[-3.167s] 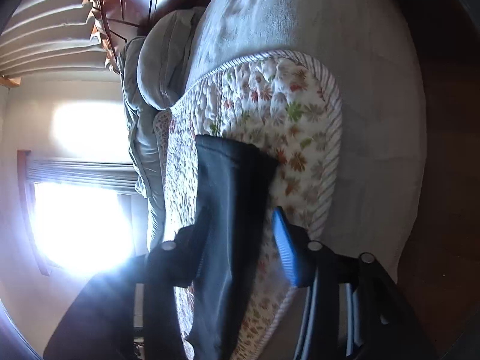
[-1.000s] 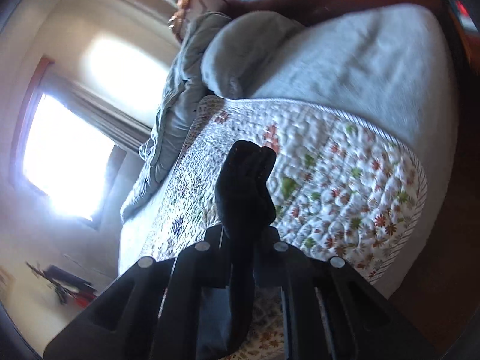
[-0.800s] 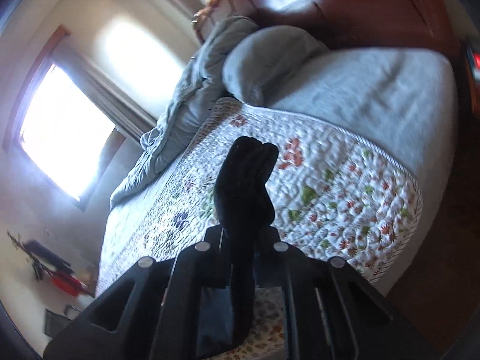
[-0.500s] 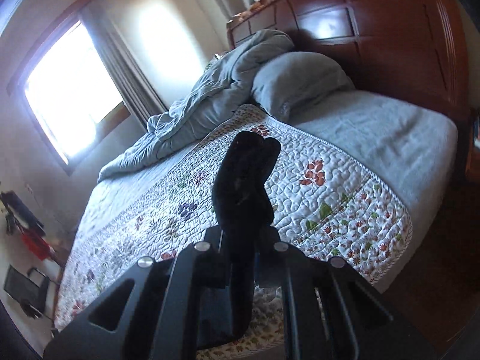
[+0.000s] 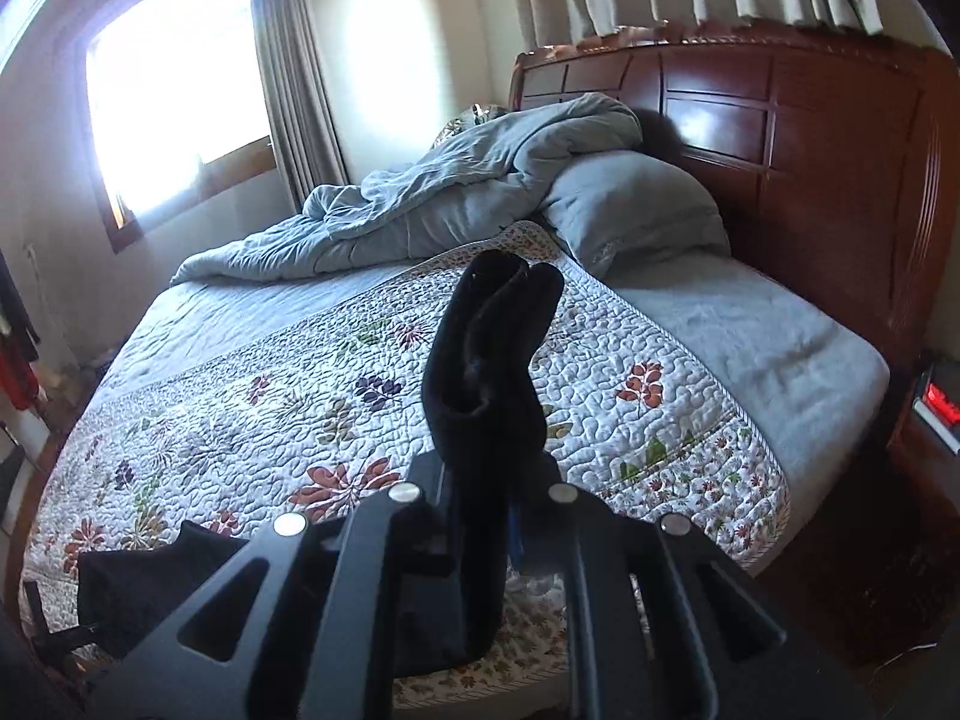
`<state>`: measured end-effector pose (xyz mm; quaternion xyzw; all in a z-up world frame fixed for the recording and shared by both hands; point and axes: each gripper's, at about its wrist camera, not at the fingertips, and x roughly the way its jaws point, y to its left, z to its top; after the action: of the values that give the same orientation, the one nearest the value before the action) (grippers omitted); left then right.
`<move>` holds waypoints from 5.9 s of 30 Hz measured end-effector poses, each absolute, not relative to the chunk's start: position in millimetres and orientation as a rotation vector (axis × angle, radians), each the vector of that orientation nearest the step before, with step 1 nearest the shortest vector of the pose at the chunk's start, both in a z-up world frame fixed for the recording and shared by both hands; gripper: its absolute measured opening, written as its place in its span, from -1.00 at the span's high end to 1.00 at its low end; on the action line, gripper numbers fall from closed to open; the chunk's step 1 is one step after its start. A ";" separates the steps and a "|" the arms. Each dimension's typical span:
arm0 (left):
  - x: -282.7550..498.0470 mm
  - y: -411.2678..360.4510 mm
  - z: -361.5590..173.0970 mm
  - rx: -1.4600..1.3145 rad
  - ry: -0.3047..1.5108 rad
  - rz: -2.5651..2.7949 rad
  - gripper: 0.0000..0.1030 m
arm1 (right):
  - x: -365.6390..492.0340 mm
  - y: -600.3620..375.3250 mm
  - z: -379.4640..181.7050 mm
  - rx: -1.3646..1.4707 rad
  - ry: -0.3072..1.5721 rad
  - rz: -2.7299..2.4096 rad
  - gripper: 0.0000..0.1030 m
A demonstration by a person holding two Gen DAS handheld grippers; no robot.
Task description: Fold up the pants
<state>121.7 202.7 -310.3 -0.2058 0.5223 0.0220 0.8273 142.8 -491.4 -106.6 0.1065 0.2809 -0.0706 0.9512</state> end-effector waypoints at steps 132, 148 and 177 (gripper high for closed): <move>92.2 247.7 -302.8 -0.551 1.073 -0.061 -0.71 | 155.6 -119.1 -324.4 -1.182 0.604 0.242 0.81; 92.4 248.0 -303.3 -0.550 1.074 -0.060 -0.71 | 125.9 -118.8 -320.7 -1.097 0.672 0.365 0.23; 69.4 244.1 -301.4 -0.893 0.956 -0.033 -0.72 | 205.5 -345.0 -247.3 -0.065 1.101 0.221 0.27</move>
<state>69.4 244.1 -301.4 -0.4154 0.4446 -0.0154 0.7934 205.5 -345.0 -247.3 -0.0308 0.5217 0.1048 0.8461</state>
